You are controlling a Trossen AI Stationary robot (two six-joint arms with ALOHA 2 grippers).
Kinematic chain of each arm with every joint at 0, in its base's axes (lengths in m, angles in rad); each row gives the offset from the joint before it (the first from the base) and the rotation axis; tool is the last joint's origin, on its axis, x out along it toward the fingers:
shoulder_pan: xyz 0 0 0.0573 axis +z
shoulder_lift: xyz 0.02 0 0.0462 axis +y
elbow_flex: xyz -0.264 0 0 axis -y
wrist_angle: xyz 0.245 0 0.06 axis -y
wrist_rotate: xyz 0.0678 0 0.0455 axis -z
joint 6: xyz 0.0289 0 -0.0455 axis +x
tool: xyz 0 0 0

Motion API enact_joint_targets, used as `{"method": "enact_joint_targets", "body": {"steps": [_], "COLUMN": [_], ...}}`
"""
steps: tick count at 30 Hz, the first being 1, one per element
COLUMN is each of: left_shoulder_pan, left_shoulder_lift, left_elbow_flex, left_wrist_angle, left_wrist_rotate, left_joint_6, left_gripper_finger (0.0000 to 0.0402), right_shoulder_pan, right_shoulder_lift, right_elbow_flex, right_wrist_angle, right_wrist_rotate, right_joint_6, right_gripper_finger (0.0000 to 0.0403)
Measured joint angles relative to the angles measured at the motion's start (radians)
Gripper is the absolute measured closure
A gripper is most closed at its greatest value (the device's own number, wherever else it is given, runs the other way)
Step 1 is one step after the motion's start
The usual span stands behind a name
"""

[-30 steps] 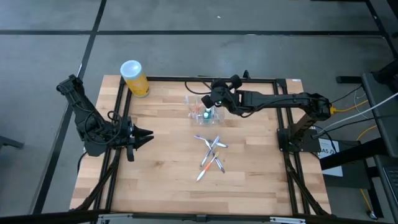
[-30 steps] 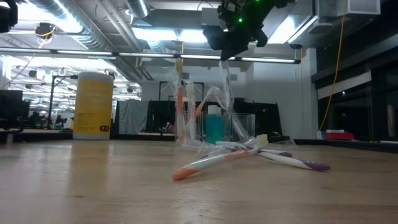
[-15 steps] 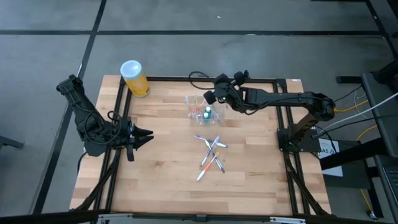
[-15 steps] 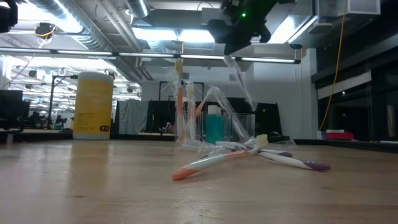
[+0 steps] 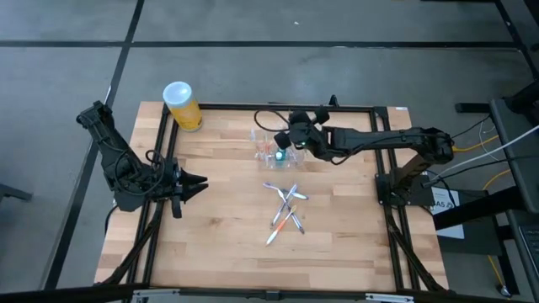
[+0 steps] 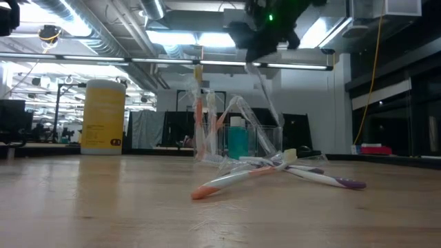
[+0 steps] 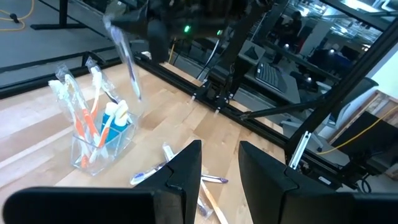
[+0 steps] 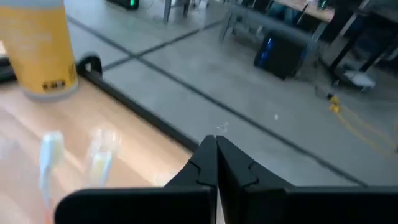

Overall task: Pick & Place toothbrushing station
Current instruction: Put the violet toothbrush into the transparent organizer

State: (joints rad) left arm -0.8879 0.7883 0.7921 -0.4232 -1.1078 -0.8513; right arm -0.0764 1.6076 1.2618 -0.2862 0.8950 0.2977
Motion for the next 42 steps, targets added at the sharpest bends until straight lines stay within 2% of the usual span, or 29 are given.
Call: {"method": "enact_joint_targets", "body": {"steps": [3, 12, 19, 23, 27, 31, 37, 42], "left_shoulder_pan": [0.000, 0.000, 0.000, 0.000, 0.000, 0.000, 0.000, 0.000], "left_shoulder_lift": [0.000, 0.000, 0.000, 0.001, 0.001, 0.001, 0.003, 0.010], "left_elbow_flex": [0.000, 0.000, 0.000, 0.000, 0.000, 0.000, 0.000, 0.000], "left_wrist_angle": [0.000, 0.000, 0.003, 0.004, 0.005, 0.005, 0.008, 0.009], "left_wrist_rotate": [0.000, 0.007, 0.026, 0.036, 0.037, 0.055, 0.056, 0.057], "left_joint_6": [0.000, 0.000, 0.000, 0.000, 0.000, -0.001, -0.002, -0.002], "left_gripper_finger": [0.0300, 0.0300, 0.0300, 0.0300, 0.0300, 0.0300, 0.0300, 0.0300], "right_shoulder_pan": [0.000, -0.017, -0.023, -0.025, -0.028, -0.025, -0.045, -0.049], "right_shoulder_lift": [-0.012, 0.005, 0.010, 0.007, 0.013, -0.017, -0.067, -0.110], "right_elbow_flex": [0.031, 0.024, -0.093, -0.145, -0.223, -0.201, -0.163, -0.164], "right_wrist_angle": [0.001, -0.030, -0.013, 0.030, 0.178, 0.208, 0.208, 0.197], "right_wrist_rotate": [0.027, -0.014, -0.058, -0.137, -0.215, -0.225, -0.197, -0.262], "right_joint_6": [-0.041, -0.004, 0.120, 0.163, 0.188, 0.175, 0.121, 0.114], "right_gripper_finger": [0.0403, 0.0403, 0.0403, 0.0403, 0.0397, 0.0366, 0.0296, 0.0249]}}
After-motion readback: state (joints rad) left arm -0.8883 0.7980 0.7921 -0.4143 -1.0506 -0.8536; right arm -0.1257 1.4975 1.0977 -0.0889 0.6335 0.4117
